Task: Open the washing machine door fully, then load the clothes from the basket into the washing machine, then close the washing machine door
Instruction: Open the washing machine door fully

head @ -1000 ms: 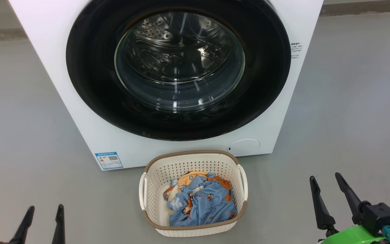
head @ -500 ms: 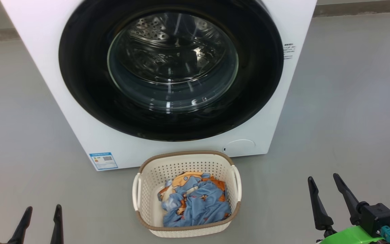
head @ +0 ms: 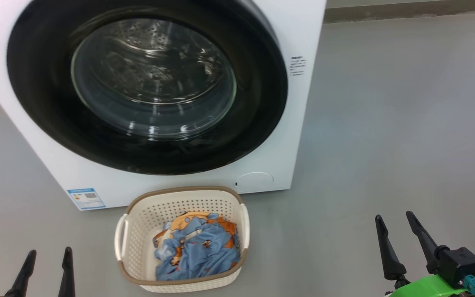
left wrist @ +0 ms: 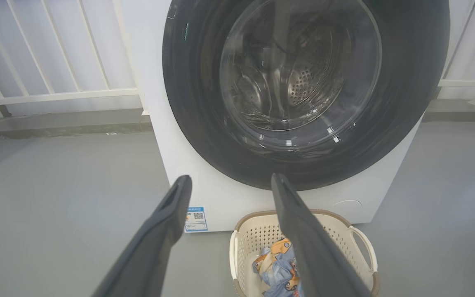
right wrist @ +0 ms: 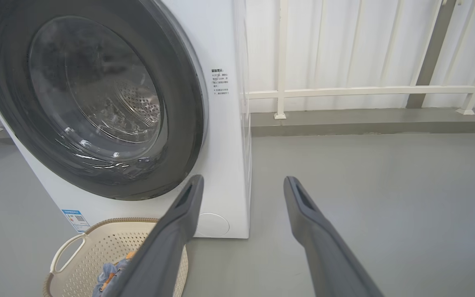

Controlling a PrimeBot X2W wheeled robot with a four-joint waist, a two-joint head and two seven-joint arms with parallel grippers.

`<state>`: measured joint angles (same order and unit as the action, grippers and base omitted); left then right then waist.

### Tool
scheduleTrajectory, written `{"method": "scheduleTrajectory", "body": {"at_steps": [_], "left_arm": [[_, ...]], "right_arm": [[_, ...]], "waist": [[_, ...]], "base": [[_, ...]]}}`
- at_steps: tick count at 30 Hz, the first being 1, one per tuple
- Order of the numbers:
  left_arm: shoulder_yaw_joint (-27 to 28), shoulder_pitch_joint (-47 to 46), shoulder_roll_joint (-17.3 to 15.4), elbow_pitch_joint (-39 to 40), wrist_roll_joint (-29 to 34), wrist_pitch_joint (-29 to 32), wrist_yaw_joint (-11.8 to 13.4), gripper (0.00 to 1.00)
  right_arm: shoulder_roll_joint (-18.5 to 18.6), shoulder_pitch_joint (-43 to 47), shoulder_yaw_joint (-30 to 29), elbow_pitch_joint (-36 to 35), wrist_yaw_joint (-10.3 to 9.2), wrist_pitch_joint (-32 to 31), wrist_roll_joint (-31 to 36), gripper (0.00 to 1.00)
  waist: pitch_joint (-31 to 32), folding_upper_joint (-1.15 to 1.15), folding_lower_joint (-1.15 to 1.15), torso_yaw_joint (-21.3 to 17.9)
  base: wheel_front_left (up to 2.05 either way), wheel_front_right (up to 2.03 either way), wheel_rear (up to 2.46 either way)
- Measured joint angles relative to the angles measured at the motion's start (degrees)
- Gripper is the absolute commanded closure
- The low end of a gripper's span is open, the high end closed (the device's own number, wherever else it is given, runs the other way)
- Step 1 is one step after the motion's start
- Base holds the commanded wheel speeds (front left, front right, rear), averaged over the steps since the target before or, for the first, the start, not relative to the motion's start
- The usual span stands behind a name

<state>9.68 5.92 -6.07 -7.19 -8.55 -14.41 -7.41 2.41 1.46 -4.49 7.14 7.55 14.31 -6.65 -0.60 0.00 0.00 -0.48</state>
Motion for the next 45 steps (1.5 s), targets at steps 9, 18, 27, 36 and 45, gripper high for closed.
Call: {"method": "scheduleTrajectory", "body": {"at_steps": [9,18,27,36,45], "left_arm": [[-0.10,0.00,0.13,-0.08,0.10,-0.07,0.00,0.00],[-0.10,0.00,0.13,-0.14,0.08,-0.07,0.01,0.00],[-0.10,0.00,0.16,-0.23,0.08,-0.08,0.01,0.00],[-0.10,0.00,0.16,-0.25,-0.03,-0.08,0.00,0.00],[-0.10,0.00,0.16,-0.36,-0.10,-0.08,0.01,0.00]], "right_arm": [[0.01,0.00,0.07,-0.03,0.00,0.00,0.00,0.00],[-0.03,0.00,0.13,-0.19,0.00,0.00,-0.05,0.00],[-0.02,0.00,0.55,-0.23,0.00,0.00,-1.07,1.00],[-0.01,0.00,1.42,-0.36,0.00,0.00,-1.09,1.00],[0.00,0.00,1.67,-0.35,0.00,0.00,-1.34,1.00]], "waist": [[0.05,0.00,0.00,0.06],[0.01,0.00,0.00,0.11],[0.14,0.00,0.00,0.18],[0.20,0.00,0.00,0.26],[0.46,0.00,0.00,0.39]], "base": [[0.46,0.46,-0.92],[0.01,0.01,-0.02],[0.00,0.00,0.00],[0.00,0.00,0.00],[0.00,0.00,0.00]]}}
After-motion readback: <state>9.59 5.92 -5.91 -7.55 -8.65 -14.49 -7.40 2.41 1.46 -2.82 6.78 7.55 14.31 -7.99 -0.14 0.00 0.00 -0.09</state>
